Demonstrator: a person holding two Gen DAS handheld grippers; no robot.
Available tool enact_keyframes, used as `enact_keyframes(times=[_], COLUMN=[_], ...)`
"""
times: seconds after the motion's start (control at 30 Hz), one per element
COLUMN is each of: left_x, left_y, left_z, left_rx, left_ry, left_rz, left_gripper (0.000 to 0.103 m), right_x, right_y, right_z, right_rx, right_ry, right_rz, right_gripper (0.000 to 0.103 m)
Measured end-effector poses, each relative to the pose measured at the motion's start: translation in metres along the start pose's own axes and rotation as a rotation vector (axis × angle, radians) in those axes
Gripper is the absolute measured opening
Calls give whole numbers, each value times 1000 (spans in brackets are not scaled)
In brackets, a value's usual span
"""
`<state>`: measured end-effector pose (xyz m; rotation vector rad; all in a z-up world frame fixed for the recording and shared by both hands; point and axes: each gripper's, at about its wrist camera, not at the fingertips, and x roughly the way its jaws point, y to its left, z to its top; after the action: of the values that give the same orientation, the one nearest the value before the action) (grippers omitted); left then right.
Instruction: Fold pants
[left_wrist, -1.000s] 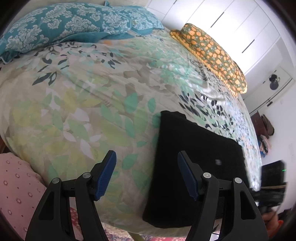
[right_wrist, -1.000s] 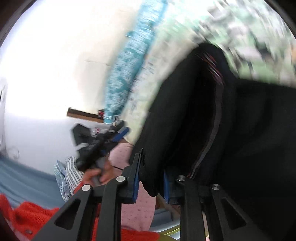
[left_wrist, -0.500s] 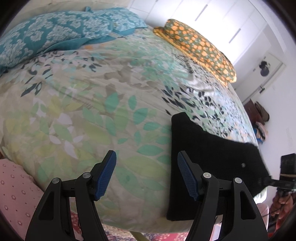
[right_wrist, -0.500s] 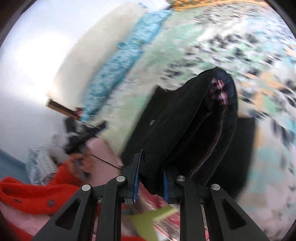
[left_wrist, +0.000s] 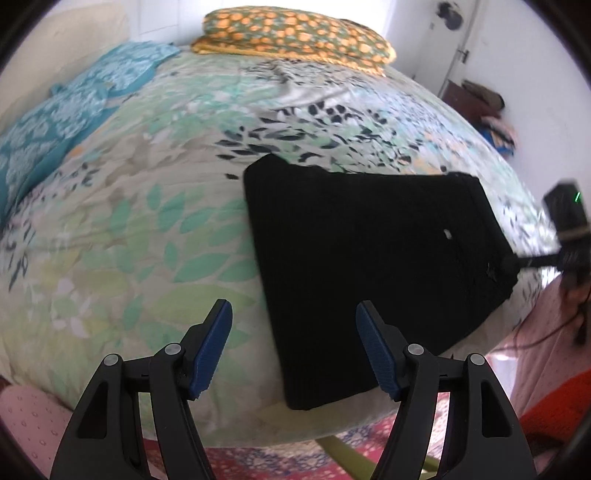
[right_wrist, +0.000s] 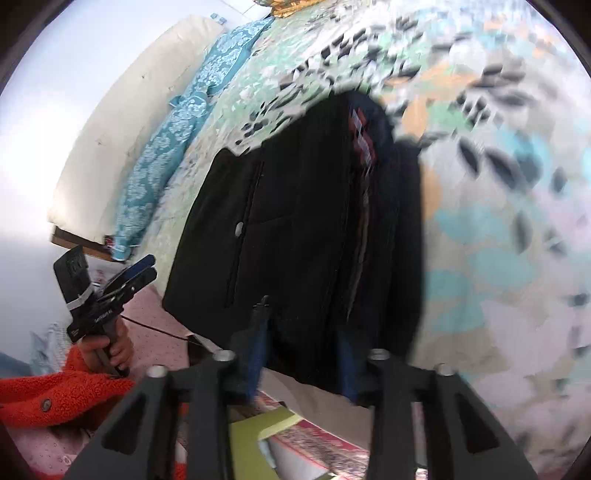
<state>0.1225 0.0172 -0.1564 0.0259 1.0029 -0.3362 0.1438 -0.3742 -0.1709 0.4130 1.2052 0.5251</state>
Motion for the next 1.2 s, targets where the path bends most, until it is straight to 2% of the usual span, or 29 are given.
enact_keyframes(times=[0.1,0.17,0.3,0.37,0.43,0.5,0.6,0.73,0.87,1.0,1.2], left_x=[0,8,30,38,41,39,35,27,32,35,33], left_y=[-5,-9,-27,-32,-38,-40,-38,-37,-44,-49,-45], left_z=[3,6,3,-3,-12,-16,-13,-9,-9,-10,-11], left_rx=[8,6,75,109,153,166,137,94,111,134,126], left_ry=[-11,9,59,87,97,93,104,105,121,127,127], left_rz=[-4,-15,12,26,50,53,54,67,94,110,114], left_gripper=[73,73,73,74,77,78,78,78,78,79,81], right_x=[-25,-26,9,48,77,76,51,7,4,29,32], right_y=[29,52,73,57,31,19,33,69,86,74,72], right_z=[28,56,93,99,92,84,76,40,-4,-32,-40], right_rx=[-125,-218,-309,-315,-259,-234,-209,-261,-292,-266,-251], right_ry=[-89,-121,-135,-62,11,-31,-84,-149,-97,-13,-28], right_rz=[-90,-119,-159,-264,-329,-306,-307,-241,-260,-359,-378], right_gripper=[40,40,40,39,35,35,35,35,36,36,37])
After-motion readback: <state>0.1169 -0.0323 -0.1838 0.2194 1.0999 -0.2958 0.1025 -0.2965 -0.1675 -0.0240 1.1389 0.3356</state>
